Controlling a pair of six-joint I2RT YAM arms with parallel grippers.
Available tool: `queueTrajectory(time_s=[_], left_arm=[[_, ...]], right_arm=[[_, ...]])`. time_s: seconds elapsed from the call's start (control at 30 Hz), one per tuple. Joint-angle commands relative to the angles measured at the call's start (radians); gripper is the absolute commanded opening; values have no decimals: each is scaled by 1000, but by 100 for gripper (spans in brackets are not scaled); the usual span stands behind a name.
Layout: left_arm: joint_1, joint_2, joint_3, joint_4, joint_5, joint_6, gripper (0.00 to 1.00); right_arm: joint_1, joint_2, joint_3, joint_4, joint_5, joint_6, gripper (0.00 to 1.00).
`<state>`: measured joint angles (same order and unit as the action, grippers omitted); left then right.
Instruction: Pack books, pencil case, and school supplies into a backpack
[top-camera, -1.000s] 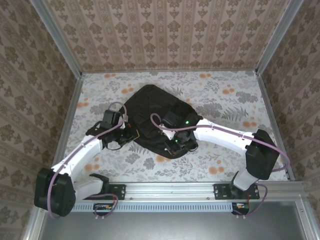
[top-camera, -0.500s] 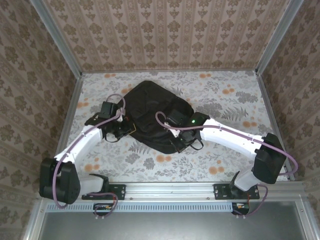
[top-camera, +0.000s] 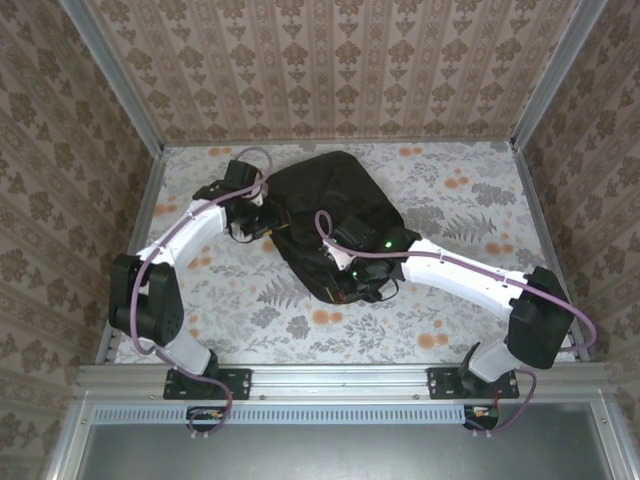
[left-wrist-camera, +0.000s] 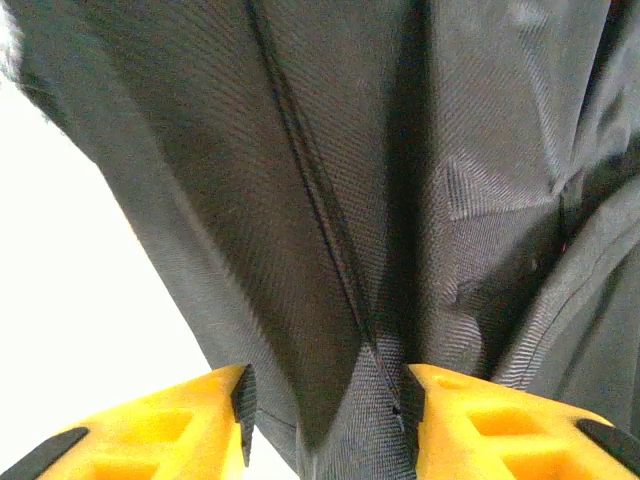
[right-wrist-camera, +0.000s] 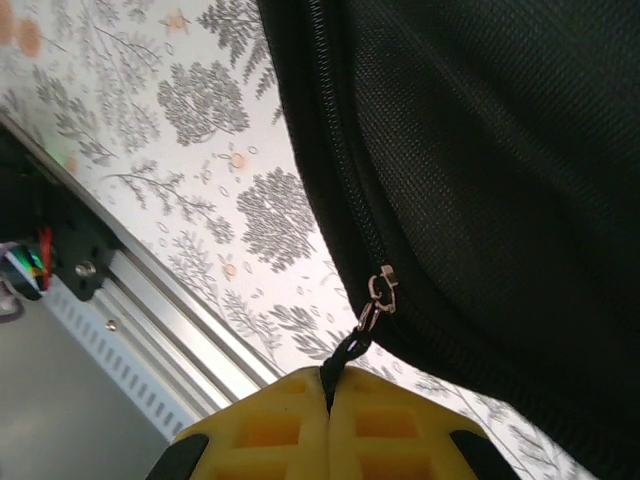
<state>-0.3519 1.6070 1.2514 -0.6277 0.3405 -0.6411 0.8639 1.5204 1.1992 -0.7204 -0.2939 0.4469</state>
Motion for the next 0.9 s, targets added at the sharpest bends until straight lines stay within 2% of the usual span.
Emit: queueTrajectory(time_s=[0.0, 0.13, 0.3, 0.57, 0.87], left_arm=[[10, -57, 24, -52, -31, 11, 51], [8, -160, -81, -34, 41, -42, 53], [-31, -264, -236, 41, 125, -176, 53], [-182, -307, -306, 58, 69, -351, 47], [-213, -306, -323, 22, 40, -390, 38]], right_arm=[[7, 18, 6, 119, -64, 104, 0], [10, 38, 19, 168, -67, 147, 0], [8, 43, 14, 207, -69, 175, 0], [1, 10, -18, 255, -92, 218, 0], [1, -14, -52, 257, -79, 224, 0]])
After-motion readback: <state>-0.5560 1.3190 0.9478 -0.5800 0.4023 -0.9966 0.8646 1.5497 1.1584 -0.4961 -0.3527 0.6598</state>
